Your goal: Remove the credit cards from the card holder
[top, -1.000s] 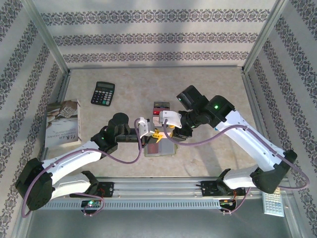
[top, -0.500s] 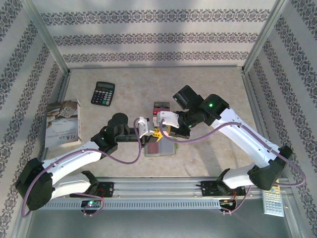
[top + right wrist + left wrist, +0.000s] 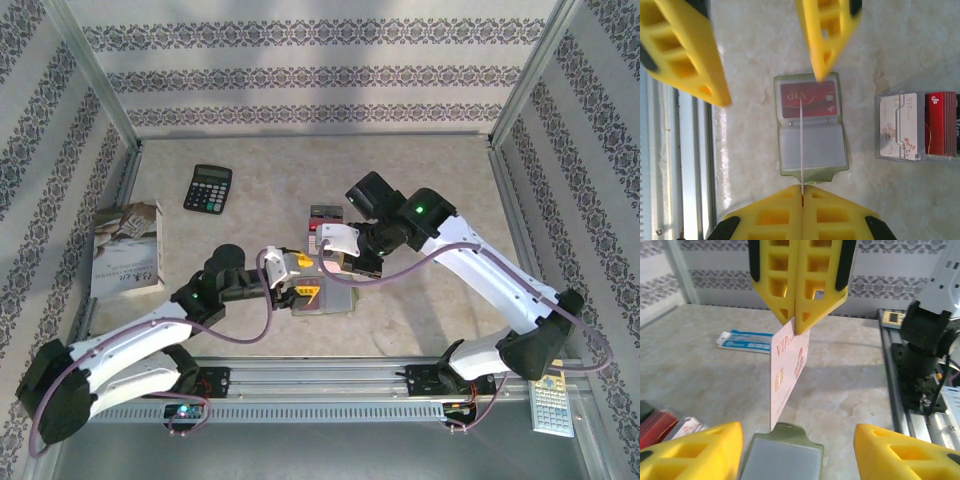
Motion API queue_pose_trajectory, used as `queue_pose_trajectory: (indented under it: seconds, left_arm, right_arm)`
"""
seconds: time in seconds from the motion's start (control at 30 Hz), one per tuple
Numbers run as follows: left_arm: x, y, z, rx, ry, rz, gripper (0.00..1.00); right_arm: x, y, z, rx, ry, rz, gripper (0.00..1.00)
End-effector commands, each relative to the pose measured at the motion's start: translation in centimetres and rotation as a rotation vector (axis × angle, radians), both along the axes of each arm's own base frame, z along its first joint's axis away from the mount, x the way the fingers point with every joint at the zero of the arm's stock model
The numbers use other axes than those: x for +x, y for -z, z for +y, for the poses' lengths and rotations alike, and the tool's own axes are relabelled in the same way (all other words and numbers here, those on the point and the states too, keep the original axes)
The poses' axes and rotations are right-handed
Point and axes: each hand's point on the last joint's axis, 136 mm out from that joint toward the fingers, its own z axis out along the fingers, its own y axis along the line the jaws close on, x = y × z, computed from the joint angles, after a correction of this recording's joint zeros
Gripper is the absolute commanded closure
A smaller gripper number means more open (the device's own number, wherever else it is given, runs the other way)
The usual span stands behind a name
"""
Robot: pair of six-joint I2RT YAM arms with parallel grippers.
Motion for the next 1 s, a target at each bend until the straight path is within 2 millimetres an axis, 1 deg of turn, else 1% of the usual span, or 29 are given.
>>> queue_pose_trajectory:
  seconds: [0.0,0.1,0.23,0.33,0.4,0.5,0.63,0.73,0.97]
  left_arm:
    - [1.4,0.2,2.5,0.009,-0.198,0.034,0.37]
    - [2.5,1.4,5.8,0.061,-0.392,0.084,0.37]
    - [3.1,2.3,9.8,0.083,-0.604,0.129,0.36]
    - [3.0,2.6,12.0,0.044,-0.709,0.157,0.35]
    - [2.9,2.7,13.0,0.012,-0.756,0.167,0.34]
    - [2.6,2.9,13.9,-0.013,-0.789,0.177,0.33]
    - [2.3,3.0,14.4,0.003,-0.801,0.175,0.32]
    - [2.2,2.9,14.4,0.021,-0.794,0.167,0.3]
    - [2.3,2.9,14.3,0.023,-0.788,0.156,0.3]
  right_arm:
    - [2.2,0.6,-0.2,-0.058,-0.003,-0.077,1.0]
    - [3.4,1.4,0.1,-0.096,-0.013,-0.098,1.0]
    - [5.5,2.3,0.9,-0.133,-0.029,-0.138,1.0]
    - [7.0,3.2,1.5,-0.162,-0.041,-0.148,1.0]
    - [7.9,3.7,2.0,-0.163,-0.047,-0.146,1.0]
    - [9.1,4.5,2.7,-0.153,-0.053,-0.134,1.0]
    - [10.4,5.5,3.1,-0.153,-0.063,-0.103,1.0]
    - [11.1,6.3,3.0,-0.158,-0.062,-0.077,1.0]
    - [12.4,7.9,2.7,-0.165,-0.053,-0.029,1.0]
